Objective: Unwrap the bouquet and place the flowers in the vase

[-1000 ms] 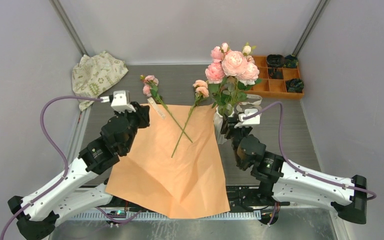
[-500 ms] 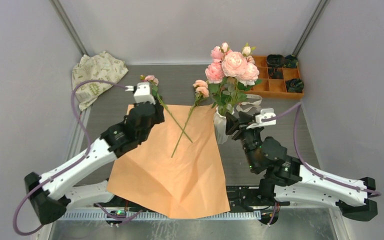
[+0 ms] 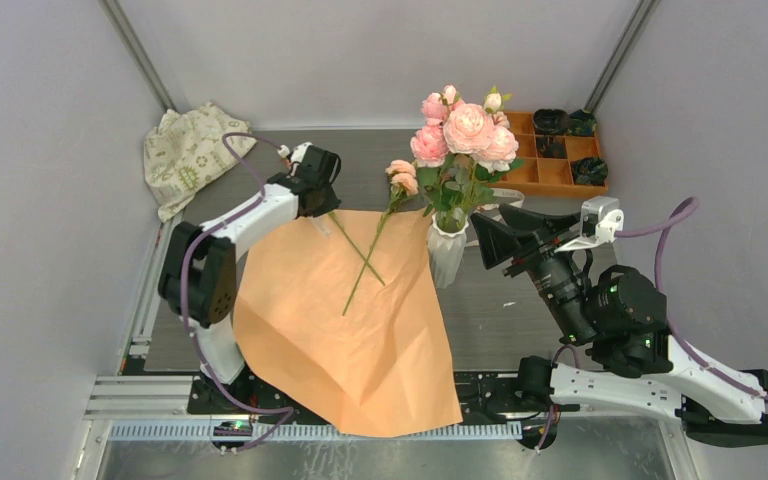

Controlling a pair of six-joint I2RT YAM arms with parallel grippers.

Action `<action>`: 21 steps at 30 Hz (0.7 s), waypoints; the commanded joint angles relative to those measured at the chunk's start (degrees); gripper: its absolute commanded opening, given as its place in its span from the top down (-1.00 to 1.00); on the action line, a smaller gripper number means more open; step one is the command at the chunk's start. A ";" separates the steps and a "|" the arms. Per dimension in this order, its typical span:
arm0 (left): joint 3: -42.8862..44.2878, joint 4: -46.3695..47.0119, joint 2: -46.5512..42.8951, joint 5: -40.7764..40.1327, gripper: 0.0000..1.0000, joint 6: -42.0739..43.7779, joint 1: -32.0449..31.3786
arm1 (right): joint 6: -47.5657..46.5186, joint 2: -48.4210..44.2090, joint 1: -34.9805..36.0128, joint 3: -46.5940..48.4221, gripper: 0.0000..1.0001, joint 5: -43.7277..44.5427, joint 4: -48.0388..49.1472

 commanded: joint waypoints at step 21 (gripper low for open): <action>20.04 -11.39 15.82 -4.05 0.18 -8.56 4.22 | -0.29 -7.34 0.25 -3.45 -0.41 4.22 -5.63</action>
